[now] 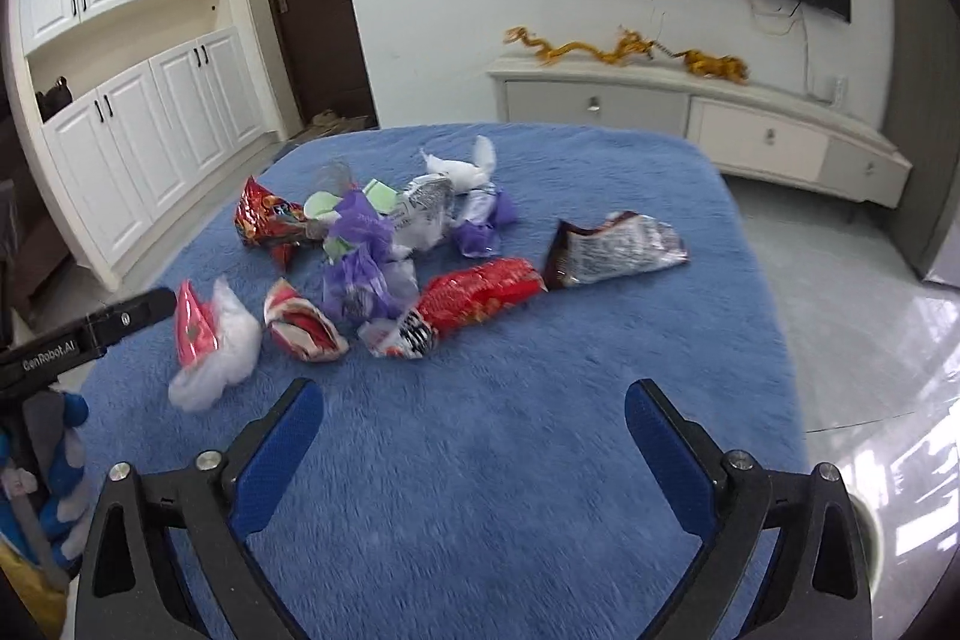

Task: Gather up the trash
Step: 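Grasp the pink wrapper with the left tool while the right tool grasps the red snack bag, then carry the pink wrapper and red snack bag in both tools over the white bin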

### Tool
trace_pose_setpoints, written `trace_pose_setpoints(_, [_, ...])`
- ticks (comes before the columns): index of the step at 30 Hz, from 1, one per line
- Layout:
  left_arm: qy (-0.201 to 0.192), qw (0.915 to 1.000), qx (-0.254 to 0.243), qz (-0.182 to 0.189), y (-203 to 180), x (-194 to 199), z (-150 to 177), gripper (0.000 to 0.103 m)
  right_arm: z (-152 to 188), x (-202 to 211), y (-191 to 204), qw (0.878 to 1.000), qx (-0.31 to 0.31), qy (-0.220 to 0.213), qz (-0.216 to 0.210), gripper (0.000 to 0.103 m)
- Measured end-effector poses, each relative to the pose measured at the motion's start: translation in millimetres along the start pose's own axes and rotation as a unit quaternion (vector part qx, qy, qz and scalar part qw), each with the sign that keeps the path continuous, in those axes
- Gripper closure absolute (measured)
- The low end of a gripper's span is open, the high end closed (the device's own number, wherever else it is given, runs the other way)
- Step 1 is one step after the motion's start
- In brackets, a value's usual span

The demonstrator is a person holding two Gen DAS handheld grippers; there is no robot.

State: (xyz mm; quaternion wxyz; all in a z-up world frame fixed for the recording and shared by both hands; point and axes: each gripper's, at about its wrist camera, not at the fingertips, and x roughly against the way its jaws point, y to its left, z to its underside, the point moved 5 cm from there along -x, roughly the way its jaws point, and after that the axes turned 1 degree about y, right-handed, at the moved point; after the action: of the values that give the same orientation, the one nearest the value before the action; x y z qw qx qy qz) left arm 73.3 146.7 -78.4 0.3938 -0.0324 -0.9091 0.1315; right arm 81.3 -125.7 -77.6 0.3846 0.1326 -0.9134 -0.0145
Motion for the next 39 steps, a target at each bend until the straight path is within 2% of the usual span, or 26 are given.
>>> trace_pose_setpoints(3, [0.023,0.9996,0.017,0.006,9,-16,5,0.023,-9,-11,-5,1.0,-0.013,0.008,-0.014,0.008])
trace_pose_setpoints(11, [0.051,0.9943,0.066,0.066,19,-35,6,0.024,-17,-62,-19,0.992,-0.09,0.05,-0.076,0.025])
trace_pose_setpoints(13, [0.05,0.9938,0.068,0.074,19,-36,4,0.026,-20,-69,-21,0.989,-0.104,0.054,-0.088,0.033])
trace_pose_setpoints(15, [0.054,0.9926,0.068,0.085,18,-35,5,0.032,-25,-73,-21,0.989,-0.107,0.05,-0.092,0.034])
trace_pose_setpoints(16, [0.056,0.9918,0.069,0.092,17,-35,5,0.039,-27,-73,-20,0.988,-0.108,0.05,-0.095,0.039])
trace_pose_setpoints(17, [0.059,0.9906,0.069,0.102,15,-36,5,0.05,-29,-76,-20,0.988,-0.111,0.051,-0.099,0.043])
trace_pose_setpoints(19, [0.063,0.9893,0.067,0.113,10,-35,6,0.055,-31,-81,-20,0.986,-0.113,0.054,-0.108,0.058])
trace_pose_setpoints(20, [0.059,0.9903,0.06,0.11,7,-33,6,0.064,-30,-81,-19,0.986,-0.111,0.055,-0.108,0.062])
trace_pose_setpoints(21, [0.06,0.9897,0.057,0.116,5,-31,6,0.066,-30,-82,-19,0.987,-0.108,0.056,-0.106,0.07])
trace_pose_setpoints(22, [0.06,0.9893,0.06,0.119,5,-29,6,0.068,-29,-81,-20,0.987,-0.108,0.056,-0.109,0.072])
trace_pose_setpoints(23, [0.058,0.9896,0.059,0.117,4,-28,6,0.072,-28,-80,-21,0.986,-0.109,0.054,-0.111,0.073])
trace_pose_setpoints(26, [0.05,0.9905,0.056,0.115,4,-20,6,0.073,-23,-66,-22,0.987,-0.107,0.045,-0.11,0.076])
trace_pose_setpoints(36, [-0.001,0.9918,0.041,0.121,2,32,-8,0.074,-7,-3,-33,0.99,-0.107,0.004,-0.088,0.077])
trace_pose_setpoints(39, [-0.018,0.9905,0.028,0.133,-9,51,-13,0.074,-1,13,-36,0.99,-0.112,-0.006,-0.08,0.077])
